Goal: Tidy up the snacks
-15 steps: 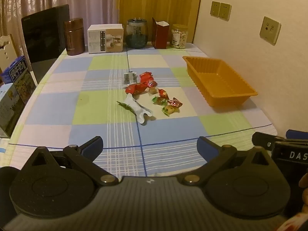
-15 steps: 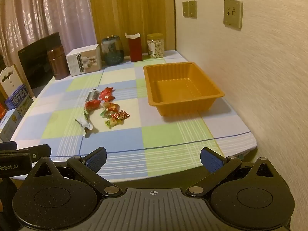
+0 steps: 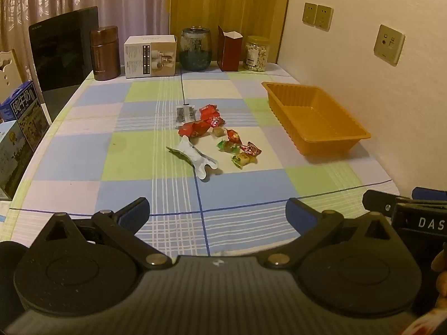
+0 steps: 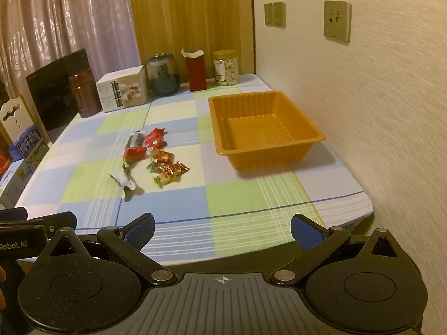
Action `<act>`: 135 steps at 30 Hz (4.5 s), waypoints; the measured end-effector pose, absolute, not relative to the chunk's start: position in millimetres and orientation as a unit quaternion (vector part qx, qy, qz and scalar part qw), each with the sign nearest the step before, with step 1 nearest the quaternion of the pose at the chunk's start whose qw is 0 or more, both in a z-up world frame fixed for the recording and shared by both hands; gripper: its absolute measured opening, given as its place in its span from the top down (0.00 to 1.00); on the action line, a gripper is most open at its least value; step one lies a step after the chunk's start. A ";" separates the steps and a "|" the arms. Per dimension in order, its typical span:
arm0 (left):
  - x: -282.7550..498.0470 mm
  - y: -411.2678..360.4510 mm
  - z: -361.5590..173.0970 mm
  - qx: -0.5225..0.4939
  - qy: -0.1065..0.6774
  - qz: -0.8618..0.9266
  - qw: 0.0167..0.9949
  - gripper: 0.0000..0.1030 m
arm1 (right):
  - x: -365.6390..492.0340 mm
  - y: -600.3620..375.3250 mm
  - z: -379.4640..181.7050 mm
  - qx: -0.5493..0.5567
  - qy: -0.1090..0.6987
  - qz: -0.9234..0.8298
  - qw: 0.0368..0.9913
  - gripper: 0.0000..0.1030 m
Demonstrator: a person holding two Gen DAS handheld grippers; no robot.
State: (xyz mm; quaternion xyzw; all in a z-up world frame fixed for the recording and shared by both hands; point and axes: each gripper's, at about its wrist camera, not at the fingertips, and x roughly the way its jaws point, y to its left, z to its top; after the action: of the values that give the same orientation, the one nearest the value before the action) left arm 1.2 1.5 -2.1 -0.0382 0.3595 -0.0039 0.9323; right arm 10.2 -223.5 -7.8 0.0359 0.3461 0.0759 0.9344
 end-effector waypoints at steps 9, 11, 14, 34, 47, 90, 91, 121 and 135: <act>-0.2 1.2 -0.6 -0.039 0.358 -0.004 0.933 0.00 | 7.6 -223.9 -5.7 0.036 0.347 0.077 0.934 0.00; -0.1 1.6 -0.4 -0.039 0.357 -0.004 0.933 0.00 | 7.7 -223.7 -5.6 0.036 0.347 0.077 0.934 0.00; -0.3 1.3 -0.5 -0.039 0.357 -0.004 0.933 0.00 | 8.0 -223.9 -6.8 0.036 0.347 0.079 0.934 0.00; -0.2 1.8 0.1 -0.039 0.357 -0.004 0.933 0.00 | 8.7 -222.0 -7.3 0.036 0.346 0.078 0.934 0.00; -0.2 2.5 0.0 -0.039 0.357 -0.004 0.933 0.00 | 9.0 -221.6 -7.1 0.036 0.345 0.078 0.935 0.00; 0.3 2.9 0.1 -0.041 0.357 -0.004 0.933 0.00 | 9.3 -221.7 -7.3 0.037 0.347 0.078 0.934 0.00; 0.3 3.1 0.0 -0.041 0.357 -0.004 0.933 0.00 | 9.3 -221.7 -7.4 0.037 0.346 0.078 0.934 0.00; 66.3 42.4 -39.4 -0.096 0.368 0.025 0.924 0.00 | 69.1 -208.0 -47.1 0.058 0.337 0.093 0.935 0.01; 160.9 56.6 -88.1 -0.110 0.376 0.019 0.920 0.19 | 147.9 -185.0 -83.5 0.070 0.360 0.119 0.923 0.32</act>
State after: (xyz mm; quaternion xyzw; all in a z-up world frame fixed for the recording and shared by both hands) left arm 160.9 56.6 -88.1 -0.1097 0.3760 0.0185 0.9199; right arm 147.9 -185.0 -83.5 0.0705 0.3596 0.1191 0.9228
